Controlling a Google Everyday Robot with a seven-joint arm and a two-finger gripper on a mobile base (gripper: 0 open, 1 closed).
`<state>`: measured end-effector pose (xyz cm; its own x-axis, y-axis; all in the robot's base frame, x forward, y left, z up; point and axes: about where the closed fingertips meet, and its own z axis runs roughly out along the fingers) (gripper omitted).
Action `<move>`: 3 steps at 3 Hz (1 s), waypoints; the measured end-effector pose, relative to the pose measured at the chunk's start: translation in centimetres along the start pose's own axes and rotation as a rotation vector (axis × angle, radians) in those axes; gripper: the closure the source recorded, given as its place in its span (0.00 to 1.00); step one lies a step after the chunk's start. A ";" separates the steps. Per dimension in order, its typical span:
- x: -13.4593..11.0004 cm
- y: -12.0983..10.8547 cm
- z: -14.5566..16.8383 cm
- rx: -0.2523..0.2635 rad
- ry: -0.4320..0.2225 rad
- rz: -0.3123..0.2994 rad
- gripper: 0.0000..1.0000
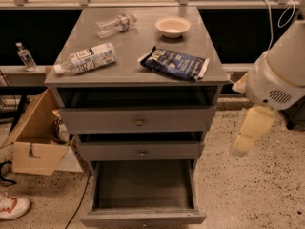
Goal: Close bottom drawer
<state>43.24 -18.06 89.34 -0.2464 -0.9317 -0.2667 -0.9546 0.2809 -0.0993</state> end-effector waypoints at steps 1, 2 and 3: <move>-0.7 1.6 4.5 -0.079 -0.029 0.029 0.00; -0.7 1.6 4.6 -0.080 -0.029 0.029 0.00; -0.7 2.4 7.3 -0.105 -0.020 0.038 0.00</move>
Offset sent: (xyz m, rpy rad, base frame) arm -0.0045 0.0183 -0.0356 0.0455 0.0589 -0.0048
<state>42.38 -15.02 82.26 -0.2803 -0.9159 -0.2872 -0.9572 0.2892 0.0119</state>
